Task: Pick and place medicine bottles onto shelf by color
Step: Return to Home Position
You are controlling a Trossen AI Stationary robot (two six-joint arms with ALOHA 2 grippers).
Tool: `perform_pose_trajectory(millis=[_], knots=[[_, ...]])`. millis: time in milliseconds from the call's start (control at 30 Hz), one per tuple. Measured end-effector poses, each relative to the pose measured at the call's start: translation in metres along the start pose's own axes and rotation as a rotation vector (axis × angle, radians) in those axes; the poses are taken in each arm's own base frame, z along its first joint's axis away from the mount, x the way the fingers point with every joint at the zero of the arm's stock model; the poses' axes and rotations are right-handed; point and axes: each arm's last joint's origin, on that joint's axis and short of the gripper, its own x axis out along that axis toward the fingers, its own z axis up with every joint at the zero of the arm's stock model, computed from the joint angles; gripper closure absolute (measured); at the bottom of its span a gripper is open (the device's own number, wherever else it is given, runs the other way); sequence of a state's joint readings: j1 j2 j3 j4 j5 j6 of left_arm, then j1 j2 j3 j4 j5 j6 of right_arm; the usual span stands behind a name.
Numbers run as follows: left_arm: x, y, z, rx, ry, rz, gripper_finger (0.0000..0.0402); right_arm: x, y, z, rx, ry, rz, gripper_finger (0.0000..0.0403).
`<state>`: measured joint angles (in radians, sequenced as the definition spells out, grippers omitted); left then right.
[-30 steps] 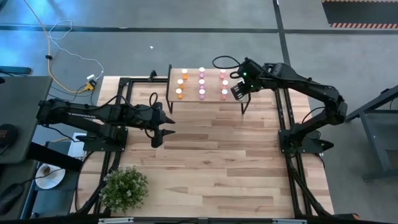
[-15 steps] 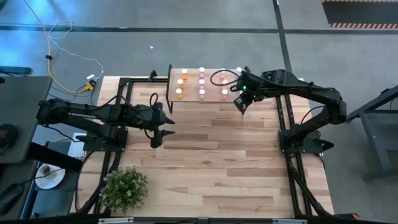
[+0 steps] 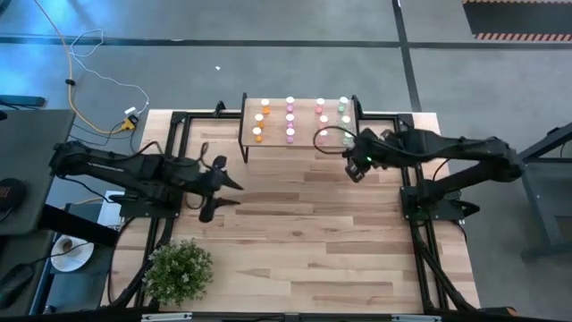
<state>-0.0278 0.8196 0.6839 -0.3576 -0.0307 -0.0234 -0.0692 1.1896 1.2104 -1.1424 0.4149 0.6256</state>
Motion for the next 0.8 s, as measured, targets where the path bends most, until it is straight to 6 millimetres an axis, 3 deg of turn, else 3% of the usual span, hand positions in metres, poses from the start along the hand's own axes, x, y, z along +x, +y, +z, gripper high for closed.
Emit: perform_pose_trajectory(millis=[433,667,800], knots=[[-0.046,0.001,-0.062,-0.034,-0.276,-0.044,0.0206,0.009,-0.008,-0.072,-0.169,-0.385,0.343,0.0249],[-0.050,0.002,-0.089,-0.048,-0.456,-0.062,0.0206,0.031,-0.021,-0.109,-0.148,-0.517,0.450,0.0249],[-0.044,0.002,-0.106,-0.044,-0.468,-0.078,0.0206,0.042,-0.027,-0.125,-0.127,-0.571,0.493,0.0249]])
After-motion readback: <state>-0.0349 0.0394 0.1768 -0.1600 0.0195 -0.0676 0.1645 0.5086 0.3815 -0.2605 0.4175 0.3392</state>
